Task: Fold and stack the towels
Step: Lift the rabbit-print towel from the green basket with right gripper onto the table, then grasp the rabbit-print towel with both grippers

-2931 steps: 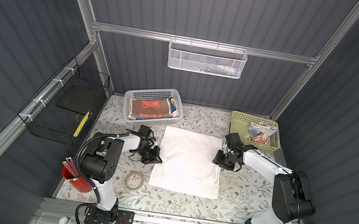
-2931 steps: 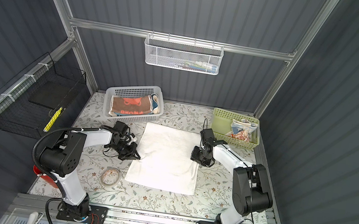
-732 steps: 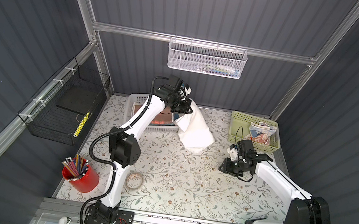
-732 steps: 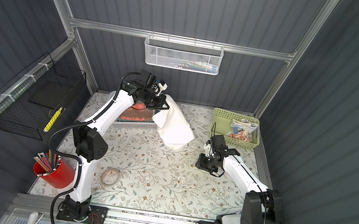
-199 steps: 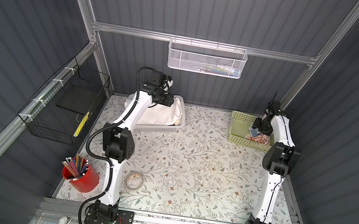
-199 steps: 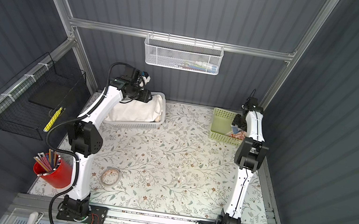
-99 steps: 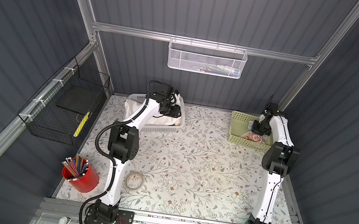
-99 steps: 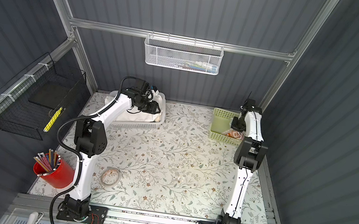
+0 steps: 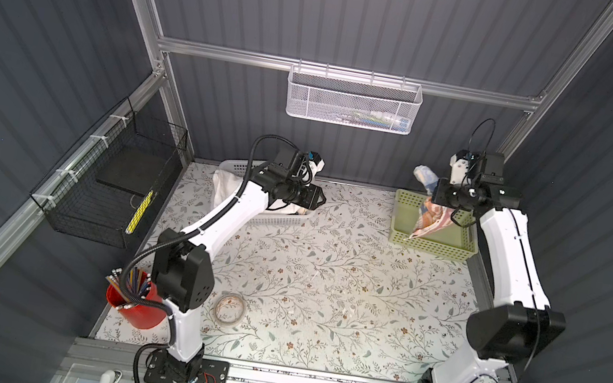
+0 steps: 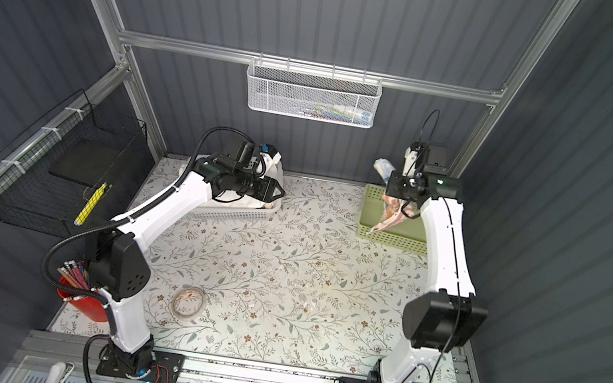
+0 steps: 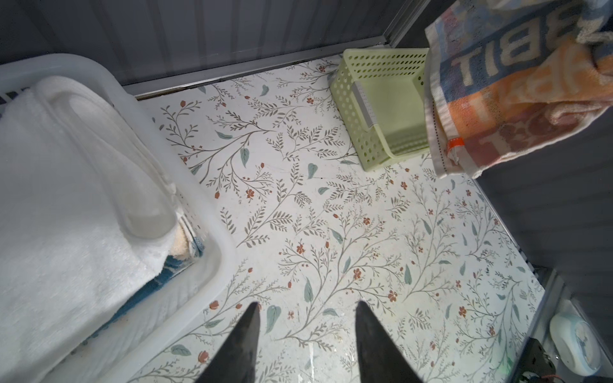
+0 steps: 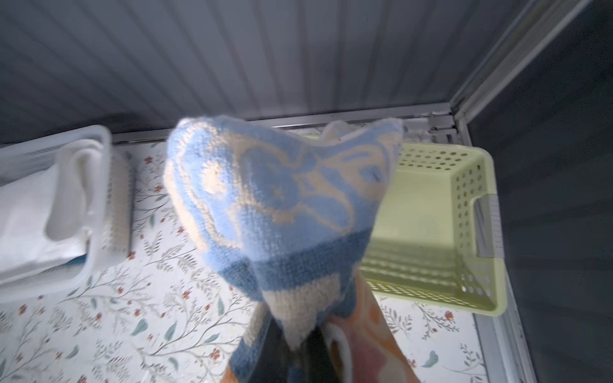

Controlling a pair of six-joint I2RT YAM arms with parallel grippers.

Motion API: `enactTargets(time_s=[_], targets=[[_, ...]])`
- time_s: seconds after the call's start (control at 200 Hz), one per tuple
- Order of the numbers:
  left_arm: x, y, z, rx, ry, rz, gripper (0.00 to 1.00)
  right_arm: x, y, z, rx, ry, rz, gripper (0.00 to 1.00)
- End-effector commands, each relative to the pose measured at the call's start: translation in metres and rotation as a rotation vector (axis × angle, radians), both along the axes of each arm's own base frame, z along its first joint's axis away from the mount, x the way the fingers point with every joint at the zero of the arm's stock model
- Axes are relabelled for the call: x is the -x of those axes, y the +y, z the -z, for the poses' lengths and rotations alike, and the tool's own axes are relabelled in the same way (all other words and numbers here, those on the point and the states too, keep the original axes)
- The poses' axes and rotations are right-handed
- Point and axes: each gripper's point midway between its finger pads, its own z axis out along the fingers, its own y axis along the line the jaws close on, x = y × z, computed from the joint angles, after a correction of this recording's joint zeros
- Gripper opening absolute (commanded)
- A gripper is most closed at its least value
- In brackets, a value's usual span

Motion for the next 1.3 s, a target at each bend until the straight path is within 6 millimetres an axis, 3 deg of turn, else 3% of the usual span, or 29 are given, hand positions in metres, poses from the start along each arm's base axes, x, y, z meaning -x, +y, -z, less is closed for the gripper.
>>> enactTargets(time_s=[0.0, 0.075, 0.18, 0.265, 0.29, 0.305, 0.33, 0.44, 0.545, 0.68, 0.83, 0.961, 1.191, 1.251, 1.296], targets=[[0.009, 0.014, 0.000, 0.013, -0.002, -0.050, 0.47, 0.036, 0.058, -0.015, -0.051, -0.029, -0.130, 0.00], [0.020, 0.020, 0.007, 0.011, 0.017, -0.065, 0.48, 0.058, 0.097, 0.000, -0.077, 0.011, -0.206, 0.06], [0.035, 0.032, 0.025, -0.020, 0.068, -0.098, 0.49, 0.083, 0.153, 0.053, -0.140, 0.145, -0.323, 0.35], [0.046, 0.043, 0.044, -0.052, 0.122, -0.135, 0.51, 0.098, 0.176, 0.092, -0.236, 0.309, -0.357, 0.51], [0.048, 0.045, 0.045, -0.056, 0.131, -0.142, 0.51, 0.101, 0.178, 0.099, -0.250, 0.341, -0.351, 0.53], [0.054, 0.048, 0.060, -0.074, 0.164, -0.147, 0.51, 0.103, 0.178, 0.103, -0.251, 0.356, -0.348, 0.54], [0.060, 0.051, 0.068, -0.084, 0.187, -0.151, 0.51, 0.106, 0.177, 0.108, -0.248, 0.371, -0.340, 0.55], [0.084, 0.052, 0.098, -0.102, 0.258, -0.151, 0.48, 0.122, 0.161, 0.122, -0.228, 0.384, -0.262, 0.57], [0.114, 0.033, 0.125, -0.098, 0.319, -0.074, 0.43, 0.146, 0.153, 0.143, -0.248, 0.398, -0.233, 0.57], [0.147, 0.008, 0.156, -0.153, 0.346, 0.032, 0.40, 0.183, 0.148, 0.192, -0.250, 0.470, -0.222, 0.57], [0.160, -0.012, 0.174, -0.053, 0.385, 0.004, 0.46, 0.212, 0.156, 0.234, -0.231, 0.527, -0.260, 0.59], [0.170, -0.028, 0.191, -0.072, 0.379, 0.027, 0.54, 0.215, 0.159, 0.262, -0.203, 0.534, -0.267, 0.60], [0.158, -0.048, 0.214, -0.150, 0.362, 0.044, 0.59, 0.176, 0.167, 0.282, -0.109, 0.459, -0.282, 0.60], [0.154, -0.054, 0.215, -0.160, 0.355, 0.054, 0.49, 0.167, 0.171, 0.283, -0.092, 0.435, -0.302, 0.56], [0.150, -0.059, 0.213, -0.163, 0.348, 0.061, 0.33, 0.160, 0.174, 0.281, -0.084, 0.412, -0.318, 0.48]])
